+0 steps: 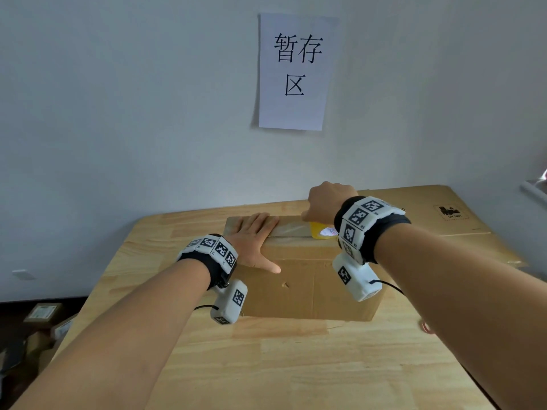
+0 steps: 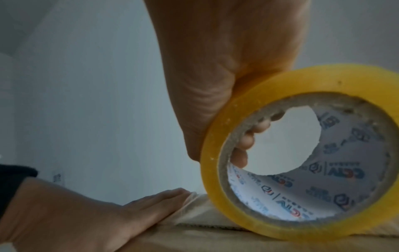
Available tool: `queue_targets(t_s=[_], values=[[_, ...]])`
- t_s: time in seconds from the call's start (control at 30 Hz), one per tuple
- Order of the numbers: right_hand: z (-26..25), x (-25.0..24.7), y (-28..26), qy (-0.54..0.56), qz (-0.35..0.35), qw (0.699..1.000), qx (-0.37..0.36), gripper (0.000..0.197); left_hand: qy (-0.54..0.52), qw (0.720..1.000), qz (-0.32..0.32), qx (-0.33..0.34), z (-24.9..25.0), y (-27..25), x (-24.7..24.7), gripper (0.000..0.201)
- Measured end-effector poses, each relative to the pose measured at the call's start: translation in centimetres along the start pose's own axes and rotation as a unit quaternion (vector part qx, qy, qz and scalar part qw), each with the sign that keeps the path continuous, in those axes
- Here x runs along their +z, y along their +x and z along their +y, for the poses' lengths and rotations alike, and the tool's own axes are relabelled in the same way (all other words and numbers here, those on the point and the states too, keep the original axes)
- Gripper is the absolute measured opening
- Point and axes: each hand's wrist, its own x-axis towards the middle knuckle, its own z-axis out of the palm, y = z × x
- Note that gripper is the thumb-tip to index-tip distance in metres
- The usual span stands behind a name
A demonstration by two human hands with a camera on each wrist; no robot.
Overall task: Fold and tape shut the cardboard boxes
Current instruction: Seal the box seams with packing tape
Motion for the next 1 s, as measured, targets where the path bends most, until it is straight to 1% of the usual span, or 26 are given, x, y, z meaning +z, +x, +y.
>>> queue_targets(t_s=[0.13, 0.23, 0.27, 0.37, 0.43, 0.57, 0.67, 0.87, 1.0], values=[[0.0, 0.4, -0.1, 0.000, 0.005, 1.000, -0.002, 0.032, -0.007, 1.000, -0.006, 0.004, 0.0, 0.0, 0.0, 0.117], [0.1, 0.5, -0.1, 0.003, 0.010, 1.000, -0.001, 0.032, -0.009, 1.000, -0.007, -0.002, -0.2, 0.2, 0.0, 0.107], [0.1, 0.6, -0.1, 0.003, 0.010, 1.000, 0.000, 0.031, -0.024, 1.000, -0.010, -0.010, -0.2, 0.3, -0.1, 0.100], [-0.1, 0.7, -0.1, 0.004, 0.009, 1.000, 0.003, 0.031, -0.098, 0.995, 0.003, -0.027, -0.1, 0.5, 0.0, 0.062], [0.0, 0.6, -0.2, 0.009, 0.008, 1.000, 0.003, 0.031, -0.127, 0.991, 0.031, -0.022, 0.0, 0.5, 0.0, 0.050], [0.2, 0.7, -0.3, 0.015, 0.007, 1.000, -0.002, 0.032, -0.167, 0.983, 0.077, -0.020, -0.6, 0.6, -0.3, 0.045], [0.2, 0.8, -0.4, 0.019, 0.008, 1.000, 0.000, 0.032, -0.139, 0.985, 0.104, -0.014, -1.0, 0.7, 0.3, 0.044], [0.2, 0.9, -0.1, 0.014, 0.011, 1.000, 0.003, 0.034, -0.061, 0.996, 0.059, -0.015, -1.0, 0.5, 0.3, 0.051], [0.0, 1.0, 0.1, 0.007, 0.010, 1.000, 0.003, 0.032, -0.063, 0.992, 0.103, -0.021, -0.6, 0.7, 1.0, 0.051]])
